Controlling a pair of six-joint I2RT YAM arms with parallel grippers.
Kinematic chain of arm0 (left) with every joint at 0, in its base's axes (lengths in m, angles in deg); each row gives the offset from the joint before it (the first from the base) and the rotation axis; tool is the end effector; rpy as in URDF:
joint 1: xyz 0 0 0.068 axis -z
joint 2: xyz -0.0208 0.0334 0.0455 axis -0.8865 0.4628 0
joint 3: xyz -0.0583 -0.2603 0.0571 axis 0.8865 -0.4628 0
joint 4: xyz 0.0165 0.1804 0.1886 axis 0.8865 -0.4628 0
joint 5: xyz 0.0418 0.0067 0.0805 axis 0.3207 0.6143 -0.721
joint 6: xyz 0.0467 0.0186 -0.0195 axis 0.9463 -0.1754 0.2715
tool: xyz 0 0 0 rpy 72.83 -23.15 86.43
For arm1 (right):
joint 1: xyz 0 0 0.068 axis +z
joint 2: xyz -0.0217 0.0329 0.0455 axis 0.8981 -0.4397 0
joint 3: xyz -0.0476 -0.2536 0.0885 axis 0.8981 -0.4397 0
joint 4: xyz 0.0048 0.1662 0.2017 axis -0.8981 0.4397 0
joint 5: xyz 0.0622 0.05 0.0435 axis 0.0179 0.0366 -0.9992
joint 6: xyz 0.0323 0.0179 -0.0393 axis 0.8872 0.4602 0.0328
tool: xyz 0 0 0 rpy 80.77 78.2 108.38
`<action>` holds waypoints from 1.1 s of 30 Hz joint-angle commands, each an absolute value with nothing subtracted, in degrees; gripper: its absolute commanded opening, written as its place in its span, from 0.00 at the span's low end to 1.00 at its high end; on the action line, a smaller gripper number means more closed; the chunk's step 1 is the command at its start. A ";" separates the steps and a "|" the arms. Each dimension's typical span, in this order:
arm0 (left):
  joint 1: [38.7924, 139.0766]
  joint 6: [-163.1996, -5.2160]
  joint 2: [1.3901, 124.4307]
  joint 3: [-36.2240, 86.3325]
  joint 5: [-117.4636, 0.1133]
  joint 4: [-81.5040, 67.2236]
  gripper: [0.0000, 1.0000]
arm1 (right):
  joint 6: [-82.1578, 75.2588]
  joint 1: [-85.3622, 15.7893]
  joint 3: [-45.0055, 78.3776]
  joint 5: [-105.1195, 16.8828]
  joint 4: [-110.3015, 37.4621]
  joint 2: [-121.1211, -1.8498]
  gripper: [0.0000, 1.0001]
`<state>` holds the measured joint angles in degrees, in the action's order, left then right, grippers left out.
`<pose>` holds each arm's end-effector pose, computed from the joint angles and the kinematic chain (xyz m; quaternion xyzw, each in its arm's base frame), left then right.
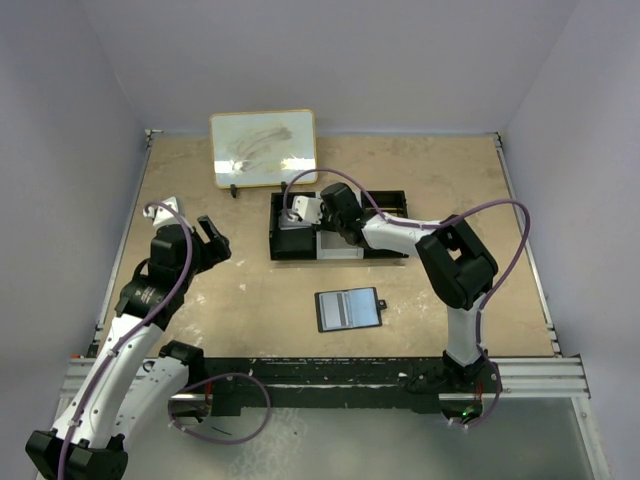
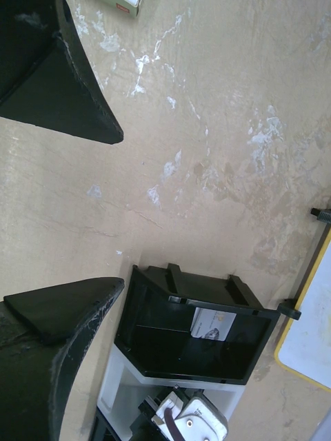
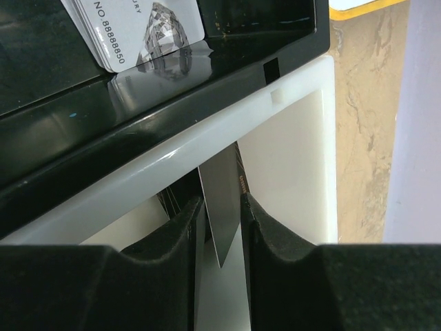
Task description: Take the credit cards out of the card holder
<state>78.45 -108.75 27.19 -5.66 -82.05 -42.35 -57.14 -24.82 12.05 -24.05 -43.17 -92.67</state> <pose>0.1492 -0.0331 0.2933 -0.2143 0.8397 -0.1105 0.4866 0.3405 0.2670 0.1788 -0.5651 0.6794 -0.1269 0.4506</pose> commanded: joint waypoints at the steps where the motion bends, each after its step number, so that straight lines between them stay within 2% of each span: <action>1: 78.07 -107.32 27.36 -5.38 -81.18 -40.38 0.76 | -56.03 -24.54 12.60 -24.62 -43.68 -92.87 0.30; 28: 78.08 -107.34 28.08 -5.31 -80.87 -40.69 0.75 | -52.91 -24.77 13.57 -26.02 -42.21 -92.40 0.44; 30: 78.08 -107.34 28.03 -5.29 -80.82 -40.63 0.75 | -51.99 -24.76 13.48 -27.54 -42.28 -91.54 0.54; 33: 78.08 -107.34 28.13 -5.37 -80.74 -40.68 0.75 | -51.00 -24.89 13.24 -29.29 -42.62 -90.09 0.55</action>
